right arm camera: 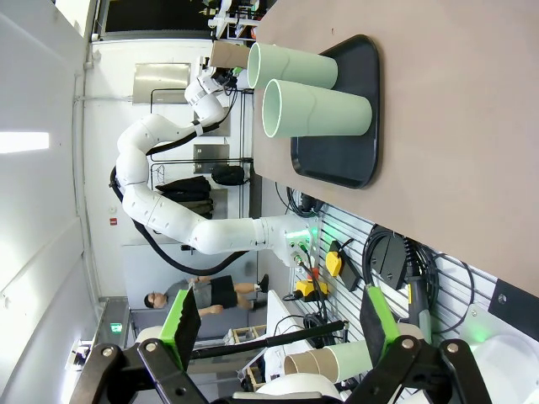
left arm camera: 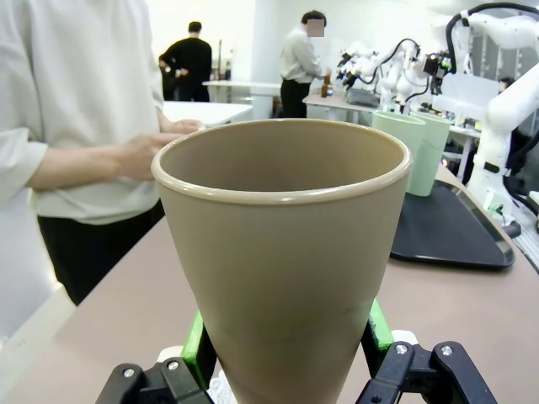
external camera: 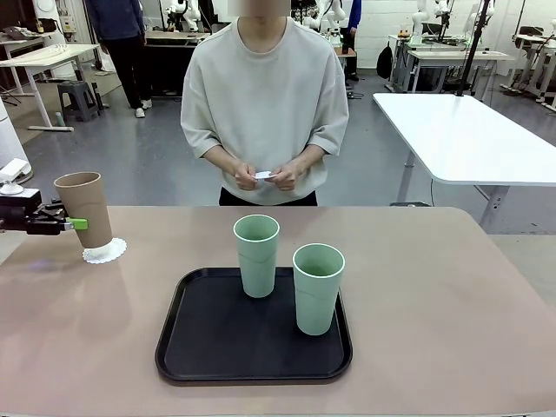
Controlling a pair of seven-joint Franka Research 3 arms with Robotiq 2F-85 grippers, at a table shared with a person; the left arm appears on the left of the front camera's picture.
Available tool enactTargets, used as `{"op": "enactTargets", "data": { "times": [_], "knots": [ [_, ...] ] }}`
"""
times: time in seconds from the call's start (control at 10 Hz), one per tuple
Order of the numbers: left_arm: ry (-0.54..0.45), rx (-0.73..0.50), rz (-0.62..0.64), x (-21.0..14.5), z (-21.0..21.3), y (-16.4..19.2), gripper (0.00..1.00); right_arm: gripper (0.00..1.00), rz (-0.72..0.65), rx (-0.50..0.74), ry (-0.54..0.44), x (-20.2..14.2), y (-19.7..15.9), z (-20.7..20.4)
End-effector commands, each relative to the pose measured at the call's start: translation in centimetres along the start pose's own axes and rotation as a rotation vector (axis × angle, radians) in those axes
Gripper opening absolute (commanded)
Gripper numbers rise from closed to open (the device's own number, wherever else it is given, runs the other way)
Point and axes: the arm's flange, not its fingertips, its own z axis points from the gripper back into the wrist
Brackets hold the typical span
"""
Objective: Place coasters on the table and set cups on them.
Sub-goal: Pick up one Reusable plastic cup and place it on a coaster set by the human.
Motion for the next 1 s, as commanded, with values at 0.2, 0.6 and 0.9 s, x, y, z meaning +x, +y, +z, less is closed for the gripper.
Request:
{"op": "enactTargets", "data": {
  "times": [0.2,0.6,0.9],
  "knots": [
    [0.015,-0.014,-0.072,-1.1,-0.5,1.0,0.84,1.00,0.003,0.009,0.002,0.0,0.0,0.0],
    [0.014,-0.030,-0.081,-1.5,-0.4,0.8,0.84,1.00,0.003,0.009,0.002,0.0,0.0,0.0],
    [0.018,-0.045,-0.084,-2.1,-0.7,0.5,0.84,1.00,0.003,0.009,0.002,0.0,0.0,0.0]
  ]
}}
